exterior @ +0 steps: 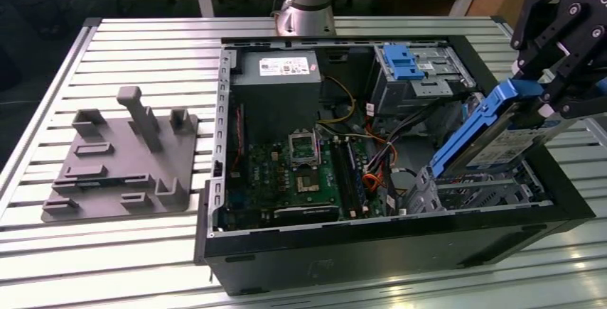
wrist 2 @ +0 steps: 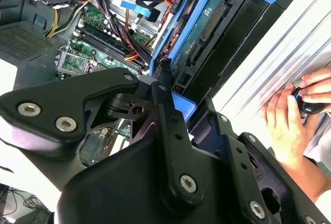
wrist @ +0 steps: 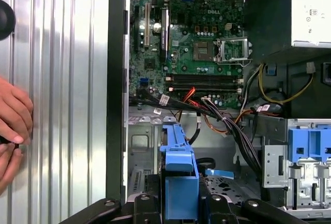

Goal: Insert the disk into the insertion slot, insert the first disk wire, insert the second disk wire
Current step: 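Insert the disk into the insertion slot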

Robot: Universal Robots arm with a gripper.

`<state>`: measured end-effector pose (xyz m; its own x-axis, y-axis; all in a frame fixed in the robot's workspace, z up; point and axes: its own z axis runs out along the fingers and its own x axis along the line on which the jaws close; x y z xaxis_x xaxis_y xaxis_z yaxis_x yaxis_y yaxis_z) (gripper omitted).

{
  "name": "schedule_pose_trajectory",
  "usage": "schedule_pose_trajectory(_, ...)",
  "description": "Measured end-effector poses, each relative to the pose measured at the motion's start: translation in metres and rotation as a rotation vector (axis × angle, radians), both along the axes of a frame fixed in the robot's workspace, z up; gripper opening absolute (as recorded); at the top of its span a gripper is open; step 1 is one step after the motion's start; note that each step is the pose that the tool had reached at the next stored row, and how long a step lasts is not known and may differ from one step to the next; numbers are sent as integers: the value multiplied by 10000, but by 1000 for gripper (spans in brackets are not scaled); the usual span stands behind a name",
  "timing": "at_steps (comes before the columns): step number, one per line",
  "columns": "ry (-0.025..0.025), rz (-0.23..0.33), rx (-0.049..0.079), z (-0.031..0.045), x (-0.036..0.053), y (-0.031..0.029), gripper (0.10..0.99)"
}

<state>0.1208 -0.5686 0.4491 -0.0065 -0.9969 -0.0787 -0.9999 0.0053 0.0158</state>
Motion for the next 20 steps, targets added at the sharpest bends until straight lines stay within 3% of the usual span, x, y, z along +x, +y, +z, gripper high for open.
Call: schedule_pose_trajectory(20,0,30,-17,-68,-10,-14,361)
